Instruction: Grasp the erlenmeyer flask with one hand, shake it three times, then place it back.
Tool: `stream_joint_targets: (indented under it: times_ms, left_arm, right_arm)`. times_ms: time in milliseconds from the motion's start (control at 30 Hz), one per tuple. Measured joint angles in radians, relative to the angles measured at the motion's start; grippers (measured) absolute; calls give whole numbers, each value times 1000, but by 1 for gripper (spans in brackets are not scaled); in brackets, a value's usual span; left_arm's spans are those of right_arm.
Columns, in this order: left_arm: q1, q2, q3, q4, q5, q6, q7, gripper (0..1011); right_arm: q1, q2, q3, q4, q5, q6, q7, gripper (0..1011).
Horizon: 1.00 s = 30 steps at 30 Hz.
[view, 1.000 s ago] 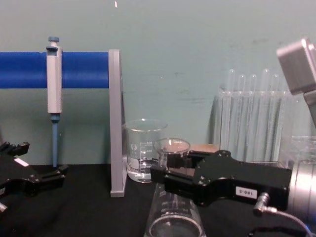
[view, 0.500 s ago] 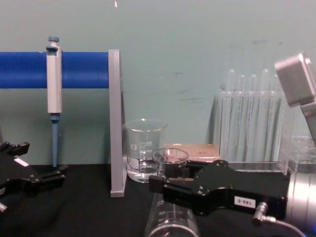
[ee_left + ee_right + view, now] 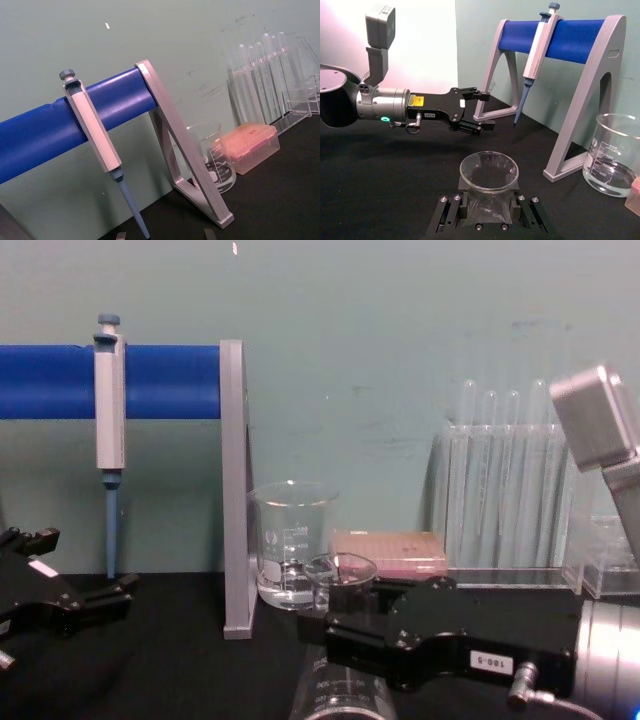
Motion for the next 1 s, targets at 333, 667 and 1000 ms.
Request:
stream_joint_targets:
  times_ms: [333,667,1000]
  left_arm:
    - [0,0,0,0,0,0,0,1001]
    - [0,0,0,0,0,0,0,1001]
    - [0,0,0,0,0,0,0,1001]
  right_arm:
    - [1,-6,-6,17,9,-5,7,457]
    - [0,-8,-8,22,17,-1,6,457]
    - [0,-9,-10,25,27,15,5,457]
